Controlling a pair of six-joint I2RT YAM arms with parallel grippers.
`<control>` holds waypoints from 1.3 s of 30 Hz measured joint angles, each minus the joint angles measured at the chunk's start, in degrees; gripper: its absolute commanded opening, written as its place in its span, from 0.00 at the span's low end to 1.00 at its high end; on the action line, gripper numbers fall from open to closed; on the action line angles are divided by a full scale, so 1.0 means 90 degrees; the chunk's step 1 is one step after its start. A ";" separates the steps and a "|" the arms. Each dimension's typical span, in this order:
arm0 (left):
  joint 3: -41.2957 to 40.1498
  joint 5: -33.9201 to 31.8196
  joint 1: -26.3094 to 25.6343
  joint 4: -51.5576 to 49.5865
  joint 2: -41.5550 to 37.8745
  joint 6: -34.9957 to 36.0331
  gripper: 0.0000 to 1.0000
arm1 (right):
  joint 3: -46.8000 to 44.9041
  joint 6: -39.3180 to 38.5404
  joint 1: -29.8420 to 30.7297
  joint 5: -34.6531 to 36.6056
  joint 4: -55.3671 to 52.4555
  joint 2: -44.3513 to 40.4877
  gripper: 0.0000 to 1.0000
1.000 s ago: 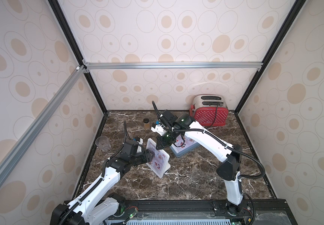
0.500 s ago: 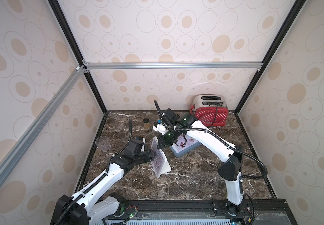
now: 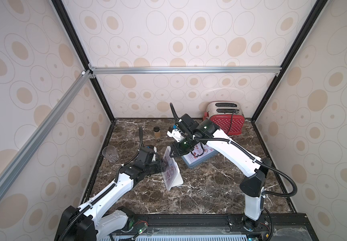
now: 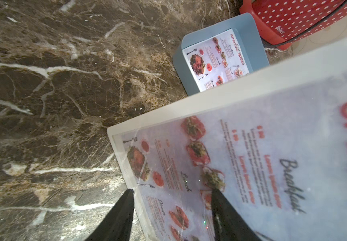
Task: Replace the menus in the menu holders
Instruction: Take out the menu from the menu holder.
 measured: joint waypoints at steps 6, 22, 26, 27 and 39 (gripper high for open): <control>0.0000 0.0000 -0.0002 0.0000 0.0000 0.0000 0.58 | -0.0041 0.0070 0.0007 0.0083 -0.0124 0.0039 0.25; 0.0000 0.0002 -0.0002 0.0000 -0.0007 0.0002 0.58 | -0.0134 0.0117 0.0012 0.0049 -0.0197 0.0216 0.12; 0.0000 0.0002 -0.0002 0.0000 -0.0007 0.0002 0.58 | -0.0182 0.0121 0.0012 0.0024 -0.0214 0.0233 0.12; 0.0000 0.0002 -0.0002 0.0000 -0.0007 0.0002 0.58 | -0.0182 0.0121 0.0012 0.0019 -0.0214 0.0245 0.12; 0.0000 0.0002 -0.0002 0.0000 -0.0032 0.0002 0.58 | -0.0112 0.0153 0.0012 -0.0036 -0.0291 0.0277 0.03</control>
